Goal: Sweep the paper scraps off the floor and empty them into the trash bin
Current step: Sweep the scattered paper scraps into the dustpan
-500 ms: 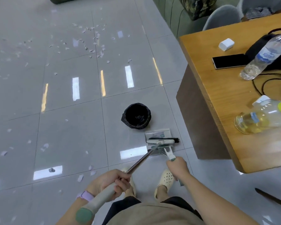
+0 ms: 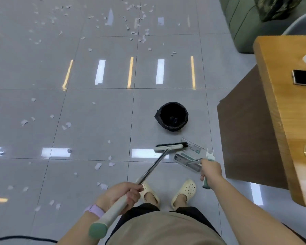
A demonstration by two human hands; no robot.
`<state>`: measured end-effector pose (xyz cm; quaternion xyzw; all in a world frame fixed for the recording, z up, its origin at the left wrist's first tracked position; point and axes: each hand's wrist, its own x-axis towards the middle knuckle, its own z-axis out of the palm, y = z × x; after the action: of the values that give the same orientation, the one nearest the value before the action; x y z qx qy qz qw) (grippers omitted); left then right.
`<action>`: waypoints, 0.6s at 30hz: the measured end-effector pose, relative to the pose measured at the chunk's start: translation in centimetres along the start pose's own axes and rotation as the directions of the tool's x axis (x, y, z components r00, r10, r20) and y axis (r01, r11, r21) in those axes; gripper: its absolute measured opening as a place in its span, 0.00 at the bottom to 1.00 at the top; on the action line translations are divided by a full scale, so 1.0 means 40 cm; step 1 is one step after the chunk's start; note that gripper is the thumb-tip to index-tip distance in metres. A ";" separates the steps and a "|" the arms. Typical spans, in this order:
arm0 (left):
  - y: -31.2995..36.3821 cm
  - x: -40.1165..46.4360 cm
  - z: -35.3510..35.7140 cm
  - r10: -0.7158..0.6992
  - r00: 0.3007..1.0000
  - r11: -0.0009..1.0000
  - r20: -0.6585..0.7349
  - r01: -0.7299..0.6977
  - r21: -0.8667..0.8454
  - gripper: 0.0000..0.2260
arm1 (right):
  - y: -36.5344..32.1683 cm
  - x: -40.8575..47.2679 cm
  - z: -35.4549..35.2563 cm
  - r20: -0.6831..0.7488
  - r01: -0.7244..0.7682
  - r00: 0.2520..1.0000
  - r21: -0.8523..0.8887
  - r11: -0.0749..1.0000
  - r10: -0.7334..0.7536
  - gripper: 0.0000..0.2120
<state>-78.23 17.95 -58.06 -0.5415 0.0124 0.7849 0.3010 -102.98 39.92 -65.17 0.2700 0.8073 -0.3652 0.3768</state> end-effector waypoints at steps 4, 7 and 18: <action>-0.031 -0.002 -0.097 0.162 0.937 0.956 -0.310 -0.071 0.284 0.10 | -0.009 -0.035 0.082 -0.041 -0.058 0.997 0.150 0.987 0.065 0.05; -0.044 0.011 -0.192 0.326 0.847 0.825 -0.420 -0.038 0.564 0.11 | 0.003 -0.045 0.117 -0.042 -0.082 0.995 0.210 0.974 0.093 0.07; 0.012 -0.007 -0.217 0.204 0.957 0.928 -0.207 -0.122 0.353 0.08 | 0.017 -0.102 0.194 -0.045 -0.052 0.997 0.094 0.994 0.057 0.08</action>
<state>-71.10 14.43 -61.57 -0.5701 0.2277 0.7222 0.3186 -96.99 33.51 -65.60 0.3176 0.7907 -0.3852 0.3544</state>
